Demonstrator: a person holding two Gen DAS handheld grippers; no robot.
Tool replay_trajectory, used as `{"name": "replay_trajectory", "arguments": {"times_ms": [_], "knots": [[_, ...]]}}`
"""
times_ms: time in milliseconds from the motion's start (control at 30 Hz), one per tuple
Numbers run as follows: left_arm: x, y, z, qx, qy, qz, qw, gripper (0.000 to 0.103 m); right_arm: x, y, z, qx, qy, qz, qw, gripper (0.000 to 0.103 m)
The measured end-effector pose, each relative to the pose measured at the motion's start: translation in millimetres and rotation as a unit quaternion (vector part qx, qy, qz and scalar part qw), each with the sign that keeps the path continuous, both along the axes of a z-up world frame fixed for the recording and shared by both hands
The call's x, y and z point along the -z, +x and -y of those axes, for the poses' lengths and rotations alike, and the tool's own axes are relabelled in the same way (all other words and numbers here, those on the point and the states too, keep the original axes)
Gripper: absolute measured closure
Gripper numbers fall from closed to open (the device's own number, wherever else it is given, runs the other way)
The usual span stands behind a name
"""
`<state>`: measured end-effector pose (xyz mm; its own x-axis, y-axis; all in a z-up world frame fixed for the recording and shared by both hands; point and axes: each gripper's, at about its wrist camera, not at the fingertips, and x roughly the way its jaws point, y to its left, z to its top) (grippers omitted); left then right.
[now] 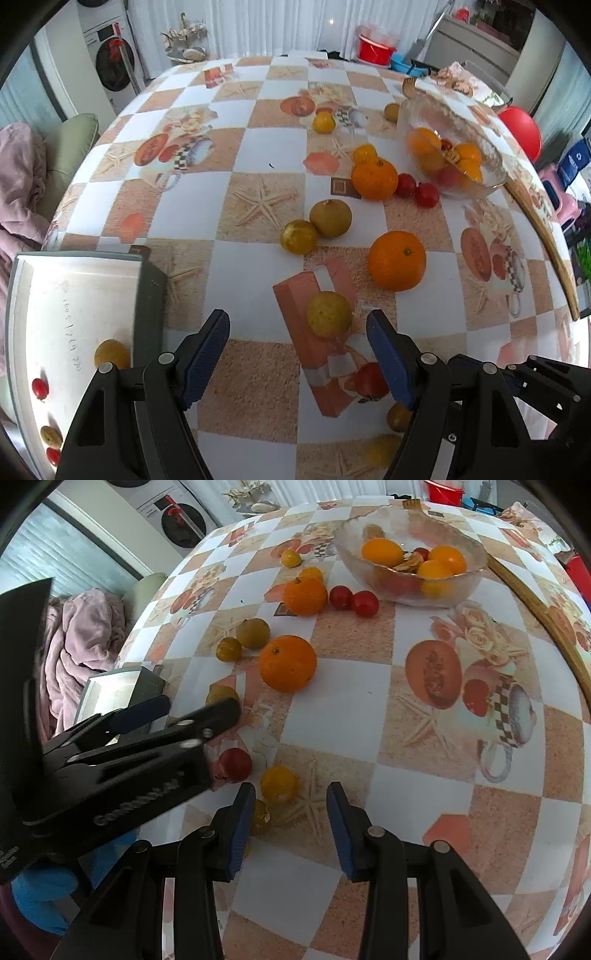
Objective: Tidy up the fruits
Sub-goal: 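Grasp a yellow fruit with the left gripper while the right gripper grasps a yellow tomato, then carry both held yellow fruits over the white tray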
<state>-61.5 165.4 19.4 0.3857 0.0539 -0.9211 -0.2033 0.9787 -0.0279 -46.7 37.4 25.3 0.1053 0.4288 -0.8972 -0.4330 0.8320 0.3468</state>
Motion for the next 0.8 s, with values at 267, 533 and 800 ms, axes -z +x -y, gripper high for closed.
{"name": "replay_trajectory", "arguments": {"times_ms": [267,533,800], "knots": [[8.8,6.8,2.9,0.017,0.008,-0.015,0.9997,0.048,3.4,3.0,-12.0,-0.010,0.012,-0.009,1.000,0.071],[3.0,2.4,-5.4,0.021,-0.014,-0.007,0.9996,0.075,3.4,4.5,-5.0,0.012,0.032,-0.025,0.999,0.081],[-16.1,-19.7,-12.3,0.011,-0.024,0.015,0.9995,0.075,-8.2,-0.7,10.6,0.023,0.038,-0.022,0.999,0.081]]}}
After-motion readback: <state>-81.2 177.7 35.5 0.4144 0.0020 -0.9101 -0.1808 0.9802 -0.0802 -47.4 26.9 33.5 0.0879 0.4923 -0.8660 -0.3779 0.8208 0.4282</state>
